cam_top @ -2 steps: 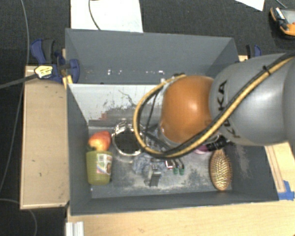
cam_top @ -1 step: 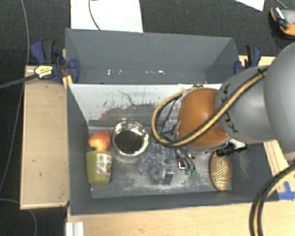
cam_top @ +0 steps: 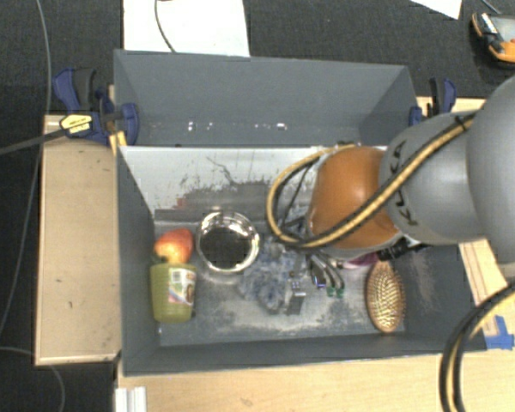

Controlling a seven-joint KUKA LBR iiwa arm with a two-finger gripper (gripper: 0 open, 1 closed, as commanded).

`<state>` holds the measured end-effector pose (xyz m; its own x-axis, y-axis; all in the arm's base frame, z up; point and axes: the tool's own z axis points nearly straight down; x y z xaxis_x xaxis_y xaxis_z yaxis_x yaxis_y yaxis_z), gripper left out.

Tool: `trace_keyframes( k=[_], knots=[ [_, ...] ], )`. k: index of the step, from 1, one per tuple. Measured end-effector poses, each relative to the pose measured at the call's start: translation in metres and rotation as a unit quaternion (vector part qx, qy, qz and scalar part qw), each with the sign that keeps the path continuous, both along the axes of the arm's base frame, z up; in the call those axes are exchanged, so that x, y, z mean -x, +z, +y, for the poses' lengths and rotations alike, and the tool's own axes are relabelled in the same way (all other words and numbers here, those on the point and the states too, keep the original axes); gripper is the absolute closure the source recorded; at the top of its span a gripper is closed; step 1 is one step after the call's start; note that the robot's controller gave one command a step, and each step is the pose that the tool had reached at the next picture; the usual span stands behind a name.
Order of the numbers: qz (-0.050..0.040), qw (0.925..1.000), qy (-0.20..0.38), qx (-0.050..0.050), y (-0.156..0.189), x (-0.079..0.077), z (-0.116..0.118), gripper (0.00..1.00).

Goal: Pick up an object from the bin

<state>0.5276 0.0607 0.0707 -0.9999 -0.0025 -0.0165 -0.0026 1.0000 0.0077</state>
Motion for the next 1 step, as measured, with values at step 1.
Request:
trace_keyframes(
  k=[1],
  knots=[
    [0.0038,0.9994,-0.035,0.001,0.0018,0.0096,0.0040,0.00]
  ],
)
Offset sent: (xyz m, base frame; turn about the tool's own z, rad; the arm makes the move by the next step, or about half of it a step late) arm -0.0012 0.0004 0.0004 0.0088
